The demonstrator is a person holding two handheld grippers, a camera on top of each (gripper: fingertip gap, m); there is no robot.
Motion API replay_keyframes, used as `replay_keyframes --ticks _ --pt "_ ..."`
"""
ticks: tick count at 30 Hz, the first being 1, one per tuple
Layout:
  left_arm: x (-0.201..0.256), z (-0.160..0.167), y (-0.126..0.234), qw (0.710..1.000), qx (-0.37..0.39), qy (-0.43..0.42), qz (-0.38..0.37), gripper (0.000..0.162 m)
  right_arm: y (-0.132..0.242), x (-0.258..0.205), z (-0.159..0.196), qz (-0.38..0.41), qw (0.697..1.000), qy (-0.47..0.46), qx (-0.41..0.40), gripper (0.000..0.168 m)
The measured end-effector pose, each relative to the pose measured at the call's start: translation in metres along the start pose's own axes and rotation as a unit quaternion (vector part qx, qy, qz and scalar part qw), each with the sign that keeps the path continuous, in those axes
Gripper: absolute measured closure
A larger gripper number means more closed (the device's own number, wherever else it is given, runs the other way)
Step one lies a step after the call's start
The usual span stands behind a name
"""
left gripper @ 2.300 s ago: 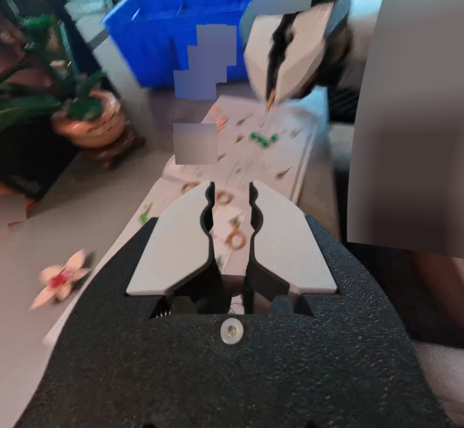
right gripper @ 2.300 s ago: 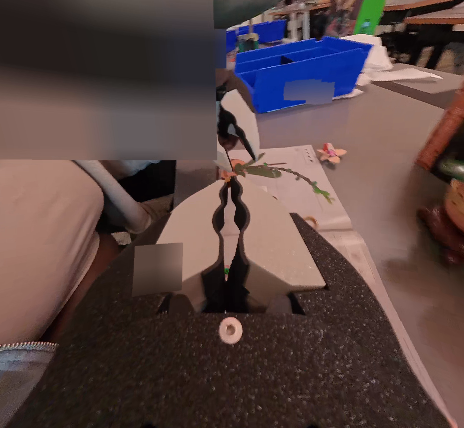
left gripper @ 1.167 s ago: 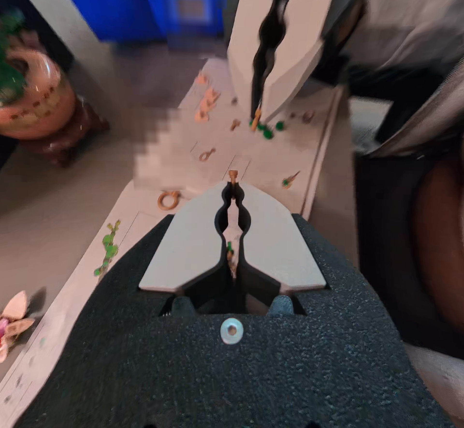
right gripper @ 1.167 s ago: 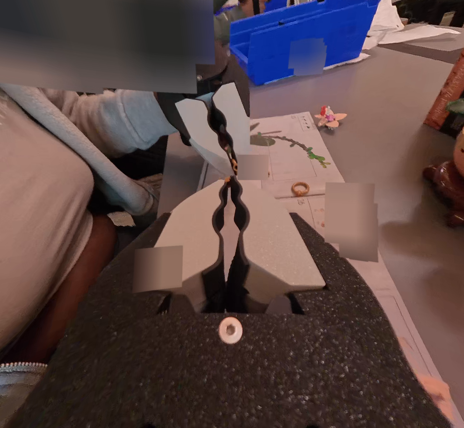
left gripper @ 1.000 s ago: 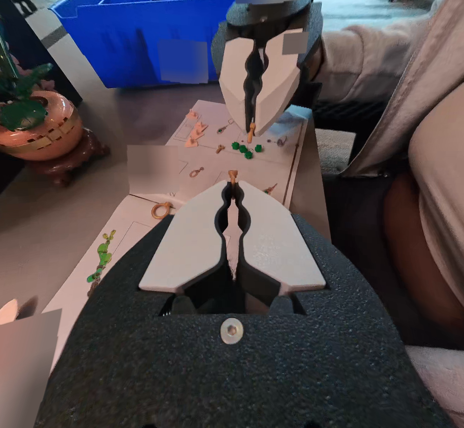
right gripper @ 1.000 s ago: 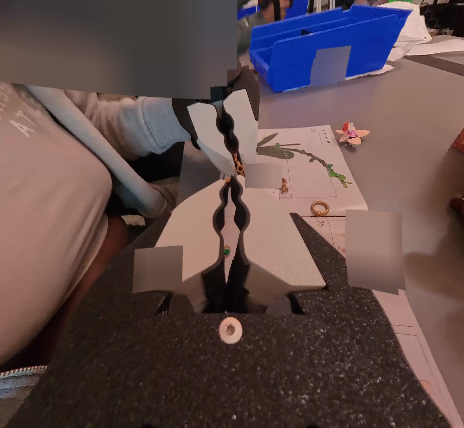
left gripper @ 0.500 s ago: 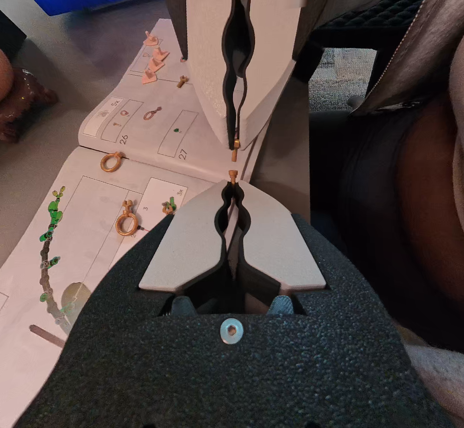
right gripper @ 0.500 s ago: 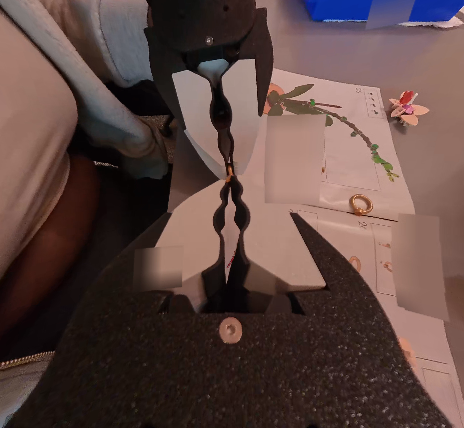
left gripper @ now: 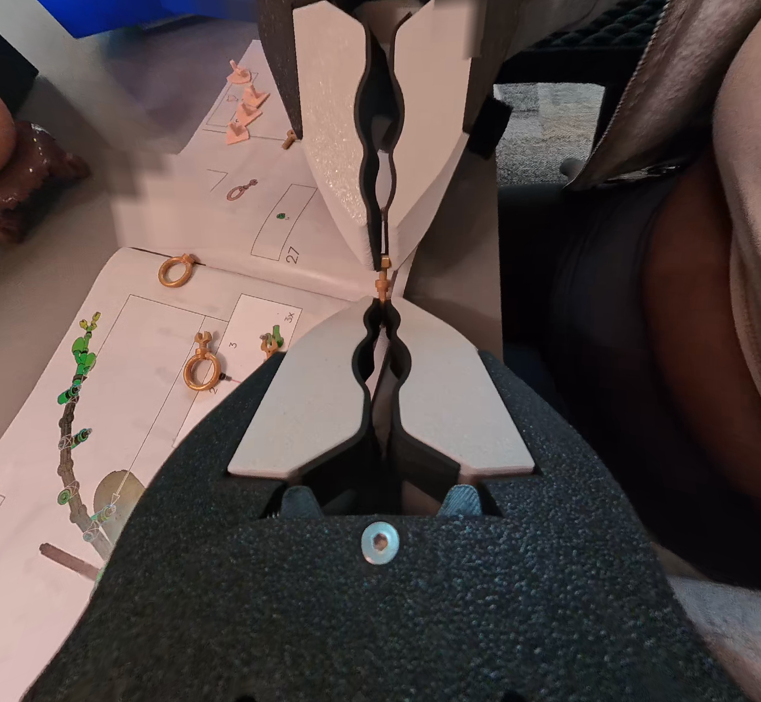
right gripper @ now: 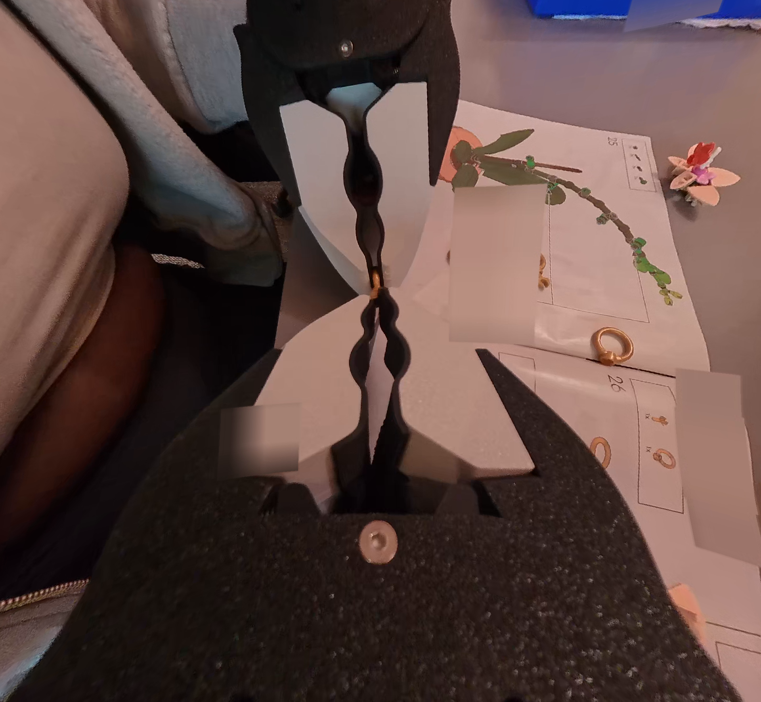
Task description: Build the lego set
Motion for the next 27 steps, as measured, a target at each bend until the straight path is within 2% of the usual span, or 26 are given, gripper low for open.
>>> replay_keyframes --ticks 7,23,27 --pt "0.005 -0.008 0.008 0.999 0.045 -0.028 0.003 0.161 0.006 -0.001 -0.008 -0.009 1.000 0.009 0.021 0.167" --pt "0.003 0.004 -0.007 0.999 -0.032 0.005 0.014 0.161 -0.001 -0.005 0.010 0.024 0.999 0.024 -0.042 0.167" --pt "0.003 0.004 -0.006 0.999 -0.030 0.008 0.017 0.161 -0.002 -0.005 0.010 0.025 0.999 0.023 -0.042 0.167"
Point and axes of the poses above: each gripper's, where its closed fingertips meet, y back along the fingers, z out of its underside, x = y × z across the jaws, the point moved 3 cm from there along y, back along the fingers, and after that the axes turned 13 degrees about z, right-handed, at the moved point
